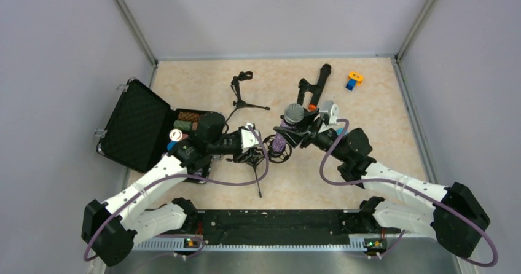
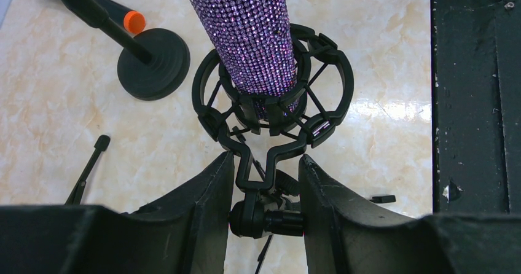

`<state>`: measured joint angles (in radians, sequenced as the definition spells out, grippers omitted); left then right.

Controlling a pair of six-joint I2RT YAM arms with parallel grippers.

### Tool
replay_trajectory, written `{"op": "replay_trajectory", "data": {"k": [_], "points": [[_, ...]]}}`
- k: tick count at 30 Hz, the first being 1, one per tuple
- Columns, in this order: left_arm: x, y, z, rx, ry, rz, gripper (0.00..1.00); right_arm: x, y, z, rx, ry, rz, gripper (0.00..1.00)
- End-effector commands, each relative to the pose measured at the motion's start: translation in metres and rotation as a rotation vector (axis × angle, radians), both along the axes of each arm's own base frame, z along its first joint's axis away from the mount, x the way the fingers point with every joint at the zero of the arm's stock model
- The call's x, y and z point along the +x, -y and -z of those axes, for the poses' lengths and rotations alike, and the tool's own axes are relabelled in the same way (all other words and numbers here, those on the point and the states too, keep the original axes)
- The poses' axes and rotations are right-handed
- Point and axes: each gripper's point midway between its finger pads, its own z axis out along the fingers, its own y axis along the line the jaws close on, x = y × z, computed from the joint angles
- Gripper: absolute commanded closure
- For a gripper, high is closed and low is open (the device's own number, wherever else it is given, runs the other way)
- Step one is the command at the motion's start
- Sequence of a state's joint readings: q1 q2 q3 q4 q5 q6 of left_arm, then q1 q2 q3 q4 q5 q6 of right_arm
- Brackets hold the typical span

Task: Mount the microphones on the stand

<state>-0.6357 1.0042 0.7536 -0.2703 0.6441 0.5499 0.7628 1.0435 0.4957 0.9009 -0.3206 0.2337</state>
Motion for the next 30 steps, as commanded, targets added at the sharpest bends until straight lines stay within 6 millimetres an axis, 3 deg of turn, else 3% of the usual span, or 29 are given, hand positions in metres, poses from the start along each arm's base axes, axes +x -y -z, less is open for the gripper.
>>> {"op": "replay_trajectory", "data": {"k": [1, 11, 23, 30], "points": [[0.000, 0.006, -0.016, -0.032, 0.034, 0.029, 0.59, -0.002, 0.007, -0.006, 0.004, 0.123, 0.051, 1.00], [0.000, 0.006, -0.016, -0.031, 0.032, 0.031, 0.61, -0.002, 0.007, 0.015, -0.003, 0.108, 0.051, 1.00], [0.000, 0.006, -0.015, -0.029, 0.029, 0.032, 0.61, 0.007, -0.005, 0.054, -0.064, 0.030, 0.043, 1.00], [0.000, 0.006, -0.016, -0.032, 0.034, 0.033, 0.61, 0.010, -0.009, 0.061, -0.081, 0.016, 0.039, 1.00]]}}
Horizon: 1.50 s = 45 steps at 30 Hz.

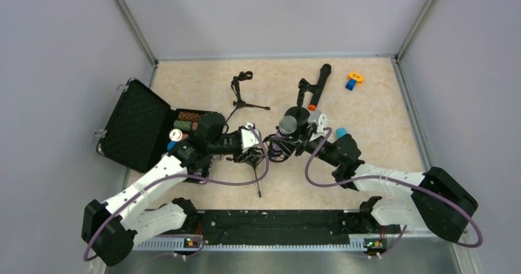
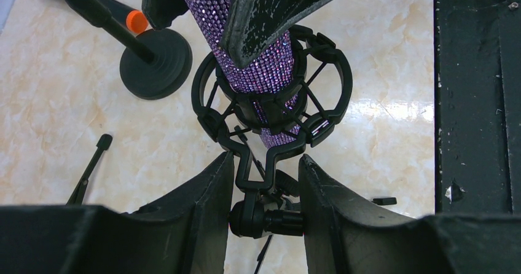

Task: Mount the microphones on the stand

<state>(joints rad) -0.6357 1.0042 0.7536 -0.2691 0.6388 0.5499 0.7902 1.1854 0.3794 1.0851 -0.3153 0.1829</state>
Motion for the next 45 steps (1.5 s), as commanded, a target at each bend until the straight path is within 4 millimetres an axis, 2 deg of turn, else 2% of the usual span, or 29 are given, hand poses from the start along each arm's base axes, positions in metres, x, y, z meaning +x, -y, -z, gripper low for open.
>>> {"op": "replay_trajectory", "data": {"k": [1, 10, 15, 18, 22, 25, 28, 31, 37, 41, 45], "points": [[-0.001, 0.006, -0.017, -0.034, 0.034, 0.035, 0.61, 0.011, 0.002, 0.003, -0.016, 0.027, 0.048, 1.00], [-0.002, 0.006, -0.016, -0.032, 0.034, 0.036, 0.59, 0.012, 0.001, 0.012, -0.048, 0.012, 0.056, 1.00], [-0.001, 0.006, -0.016, -0.032, 0.035, 0.033, 0.55, 0.011, 0.002, 0.001, -0.029, 0.011, 0.053, 1.00], [-0.001, 0.005, -0.017, -0.033, 0.038, 0.030, 0.48, 0.009, 0.000, -0.005, -0.031, 0.008, 0.037, 0.79], [0.000, 0.004, -0.024, -0.047, 0.048, 0.012, 0.20, 0.005, 0.000, -0.018, -0.023, -0.001, 0.019, 0.43], [0.001, 0.004, -0.030, -0.073, 0.057, -0.005, 0.10, 0.003, 0.006, -0.028, 0.000, -0.013, 0.035, 0.26], [0.002, 0.005, -0.038, -0.101, 0.066, -0.018, 0.03, 0.001, 0.014, -0.037, 0.015, -0.023, 0.058, 0.15], [0.005, 0.003, -0.045, -0.122, 0.071, -0.049, 0.01, -0.001, 0.022, -0.042, 0.009, -0.035, 0.081, 0.11], [0.014, -0.006, -0.077, -0.211, 0.109, -0.160, 0.01, -0.008, 0.041, -0.034, -0.038, -0.113, 0.134, 0.10], [0.017, -0.009, -0.101, -0.298, 0.087, -0.236, 0.01, -0.021, 0.049, -0.023, -0.081, -0.178, 0.118, 0.09], [0.021, -0.013, -0.108, -0.331, 0.038, -0.302, 0.01, -0.041, 0.047, -0.008, -0.151, -0.218, 0.028, 0.10]]}}
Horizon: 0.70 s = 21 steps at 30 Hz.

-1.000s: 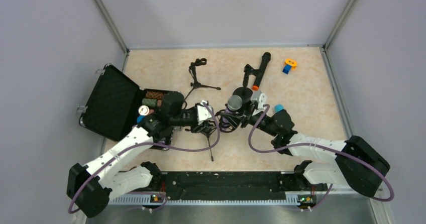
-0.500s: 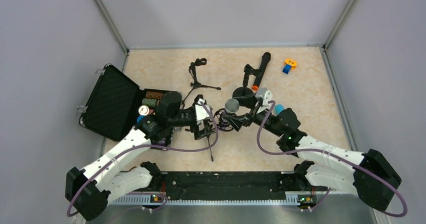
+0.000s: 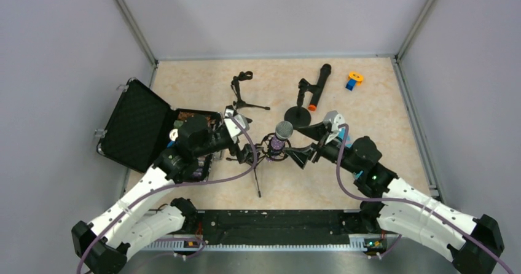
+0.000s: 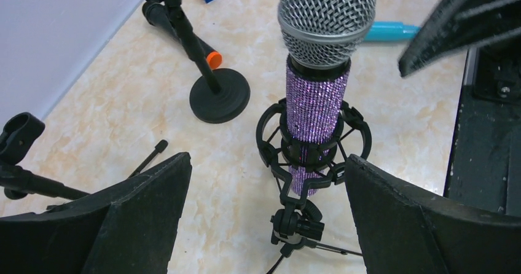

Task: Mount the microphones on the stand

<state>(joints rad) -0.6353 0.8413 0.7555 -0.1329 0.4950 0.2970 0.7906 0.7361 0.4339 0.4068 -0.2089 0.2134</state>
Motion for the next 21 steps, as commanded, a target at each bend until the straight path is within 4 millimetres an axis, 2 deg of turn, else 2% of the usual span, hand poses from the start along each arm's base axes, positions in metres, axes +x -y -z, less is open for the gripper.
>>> {"op": "replay_trajectory", "data": {"k": [1, 6, 10, 17, 21], "points": [[0.010, -0.003, -0.039, -0.125, -0.017, -0.097, 0.01, -0.023, -0.002, 0.008, -0.065, -0.074, -0.103, 0.10], [0.011, -0.013, -0.033, -0.150, -0.070, -0.172, 0.01, -0.055, -0.005, 0.026, -0.113, -0.135, -0.260, 0.10], [0.012, -0.022, -0.023, -0.168, -0.082, -0.229, 0.01, -0.072, -0.002, 0.033, -0.110, -0.153, -0.322, 0.11], [0.010, -0.023, -0.013, -0.171, -0.101, -0.238, 0.01, -0.090, -0.006, 0.042, -0.116, -0.150, -0.433, 0.13], [0.012, -0.022, -0.012, -0.160, -0.106, -0.234, 0.01, -0.088, -0.015, 0.052, -0.134, -0.171, -0.474, 0.15]]}}
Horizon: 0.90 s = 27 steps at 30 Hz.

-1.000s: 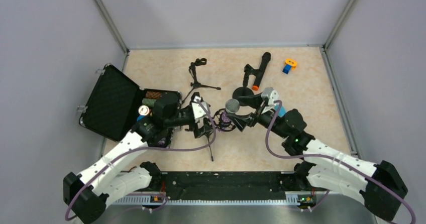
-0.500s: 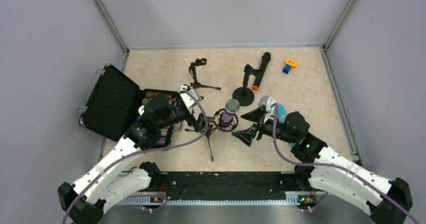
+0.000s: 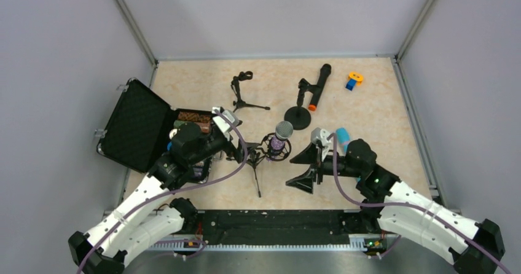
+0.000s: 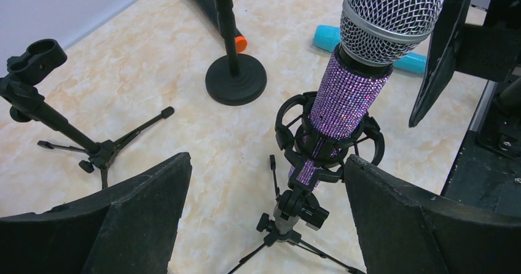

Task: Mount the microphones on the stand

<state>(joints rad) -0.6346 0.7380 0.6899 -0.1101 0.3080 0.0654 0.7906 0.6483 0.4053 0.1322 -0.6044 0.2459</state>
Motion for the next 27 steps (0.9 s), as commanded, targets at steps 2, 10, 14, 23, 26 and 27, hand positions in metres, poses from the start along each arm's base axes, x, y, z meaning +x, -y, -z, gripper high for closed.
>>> {"op": "replay_trajectory", "data": {"k": [2, 10, 14, 23, 26, 27], "points": [[0.006, 0.002, -0.010, -0.031, 0.021, -0.013, 0.01, 0.002, -0.013, 0.007, -0.003, -0.012, -0.060, 0.16], [0.004, 0.004, -0.004, -0.020, 0.006, 0.005, 0.01, 0.042, -0.021, 0.001, 0.019, -0.005, 0.116, 0.15], [-0.001, 0.003, -0.004, -0.008, 0.033, 0.026, 0.01, 0.059, -0.021, -0.001, 0.028, -0.005, 0.197, 0.14], [0.000, -0.005, -0.006, 0.000, 0.057, -0.010, 0.05, 0.088, -0.034, -0.013, 0.030, 0.036, 0.261, 0.14], [0.000, -0.005, -0.002, 0.016, 0.033, -0.008, 0.07, 0.095, -0.038, -0.014, 0.032, 0.040, 0.274, 0.14], [-0.001, -0.006, -0.001, 0.019, 0.021, -0.011, 0.07, 0.098, -0.039, -0.013, 0.031, 0.033, 0.282, 0.14]]}}
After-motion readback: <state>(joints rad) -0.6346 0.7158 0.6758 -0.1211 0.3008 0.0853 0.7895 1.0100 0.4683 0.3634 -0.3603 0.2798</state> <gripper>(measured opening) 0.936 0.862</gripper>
